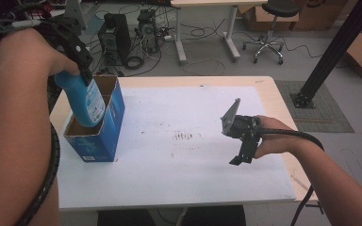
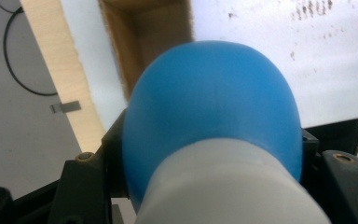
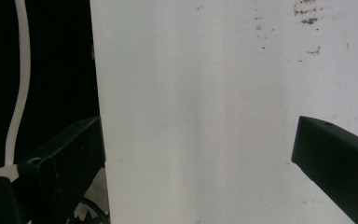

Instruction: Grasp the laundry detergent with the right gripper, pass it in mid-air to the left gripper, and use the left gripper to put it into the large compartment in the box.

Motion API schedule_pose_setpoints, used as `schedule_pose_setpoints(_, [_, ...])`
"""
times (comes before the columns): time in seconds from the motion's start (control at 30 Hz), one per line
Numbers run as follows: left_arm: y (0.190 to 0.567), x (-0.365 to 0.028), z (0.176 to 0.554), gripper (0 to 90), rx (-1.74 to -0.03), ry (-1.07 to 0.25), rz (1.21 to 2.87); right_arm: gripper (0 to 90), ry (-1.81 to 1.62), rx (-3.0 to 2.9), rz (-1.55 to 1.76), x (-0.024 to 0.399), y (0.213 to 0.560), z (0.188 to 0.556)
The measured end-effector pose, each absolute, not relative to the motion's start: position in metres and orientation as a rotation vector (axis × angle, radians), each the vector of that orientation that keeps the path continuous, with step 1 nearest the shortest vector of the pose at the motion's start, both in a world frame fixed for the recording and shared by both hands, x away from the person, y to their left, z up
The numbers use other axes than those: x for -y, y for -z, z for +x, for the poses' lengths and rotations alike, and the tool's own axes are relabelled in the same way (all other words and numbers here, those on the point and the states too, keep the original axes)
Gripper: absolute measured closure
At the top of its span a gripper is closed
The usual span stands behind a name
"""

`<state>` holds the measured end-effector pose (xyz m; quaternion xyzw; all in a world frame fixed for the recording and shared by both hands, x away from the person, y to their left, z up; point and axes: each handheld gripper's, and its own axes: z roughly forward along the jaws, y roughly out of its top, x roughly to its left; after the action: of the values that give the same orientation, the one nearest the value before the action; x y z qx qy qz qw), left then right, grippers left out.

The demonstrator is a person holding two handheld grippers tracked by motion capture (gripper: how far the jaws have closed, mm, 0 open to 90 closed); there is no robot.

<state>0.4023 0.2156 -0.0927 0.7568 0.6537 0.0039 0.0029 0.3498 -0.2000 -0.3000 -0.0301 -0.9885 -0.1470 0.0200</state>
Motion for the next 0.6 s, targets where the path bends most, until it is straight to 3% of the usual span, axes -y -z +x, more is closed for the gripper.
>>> schedule_pose_setpoints(0.6, [0.131, -0.25, 0.42, 38.5, -2.115, -0.022, 2.307, 2.8, 0.459, 3.057, -0.118, 0.203, 0.306, 0.353])
